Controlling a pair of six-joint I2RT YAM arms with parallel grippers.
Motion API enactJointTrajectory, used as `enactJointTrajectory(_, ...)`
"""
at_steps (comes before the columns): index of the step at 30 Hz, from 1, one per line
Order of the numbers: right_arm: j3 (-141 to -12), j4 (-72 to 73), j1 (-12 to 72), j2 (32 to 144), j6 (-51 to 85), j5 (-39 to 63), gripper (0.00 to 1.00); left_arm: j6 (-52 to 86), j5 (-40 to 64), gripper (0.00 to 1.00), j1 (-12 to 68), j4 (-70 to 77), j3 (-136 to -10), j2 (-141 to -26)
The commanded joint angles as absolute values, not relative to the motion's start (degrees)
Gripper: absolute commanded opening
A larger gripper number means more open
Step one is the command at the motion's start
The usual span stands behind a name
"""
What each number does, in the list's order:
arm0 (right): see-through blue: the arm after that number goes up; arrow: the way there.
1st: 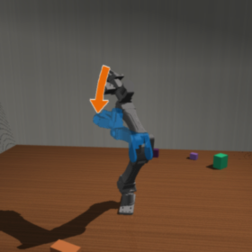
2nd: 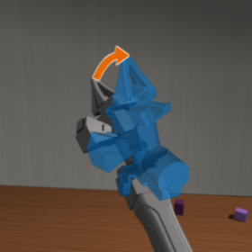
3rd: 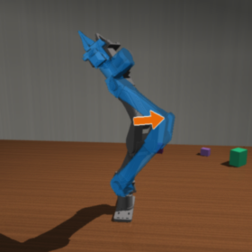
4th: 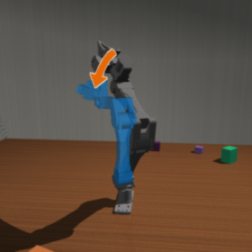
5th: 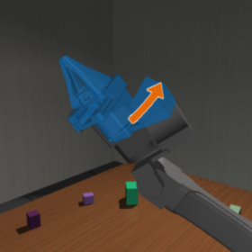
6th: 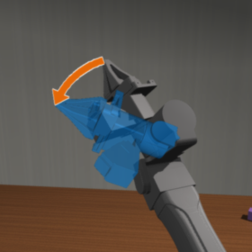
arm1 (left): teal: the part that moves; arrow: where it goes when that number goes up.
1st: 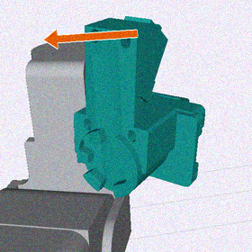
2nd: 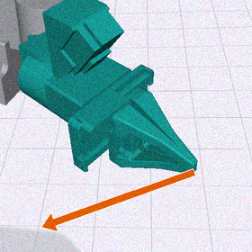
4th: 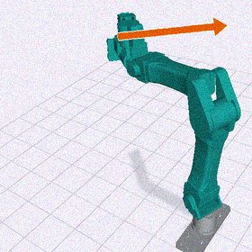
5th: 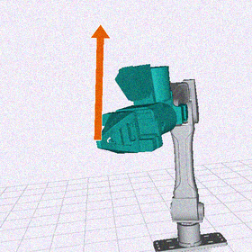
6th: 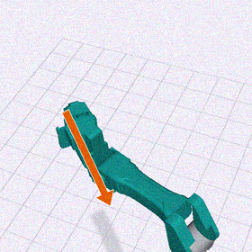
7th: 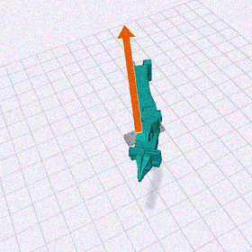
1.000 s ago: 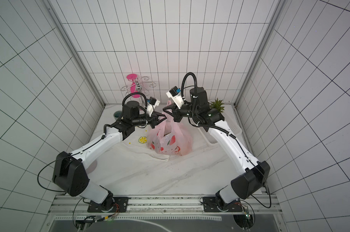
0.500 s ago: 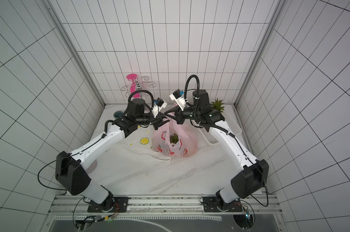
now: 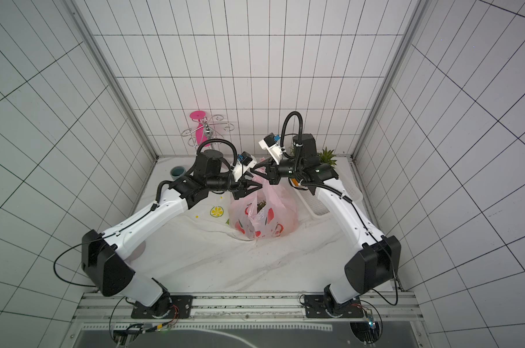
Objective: Place the pineapple into a plastic bag & tie a knot
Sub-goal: Cross the plastic bag at the center of the board.
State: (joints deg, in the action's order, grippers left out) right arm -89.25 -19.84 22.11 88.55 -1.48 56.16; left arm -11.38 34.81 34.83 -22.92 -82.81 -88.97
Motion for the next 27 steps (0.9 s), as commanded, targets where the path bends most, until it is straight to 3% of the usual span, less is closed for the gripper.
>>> enactJointTrajectory(1,-87.15,-19.03,21.71,89.41,-3.11,58.88,0.0,-13.41,37.3,0.44,34.73,-26.1,-85.23,-88.26)
enactJointTrajectory(7,-88.09,-19.64,21.71,90.68,-3.46,59.62,0.0,-9.02,46.97,0.5,32.03,-24.72,-87.29,-89.99)
enactJointTrajectory(14,-87.1,-13.75,23.3,90.97,0.77,60.61,0.0,-7.74,44.39,0.53,33.24,-21.55,-86.29,-91.39)
enactJointTrajectory(19,-87.43,-12.71,25.08,91.58,2.57,60.16,0.0,-1.61,44.55,0.52,33.69,-9.97,-80.78,-90.64)
enactJointTrajectory(27,-86.47,-12.59,25.35,91.58,3.68,59.95,0.0,7.17,43.65,0.36,33.61,5.61,-74.15,-88.34)
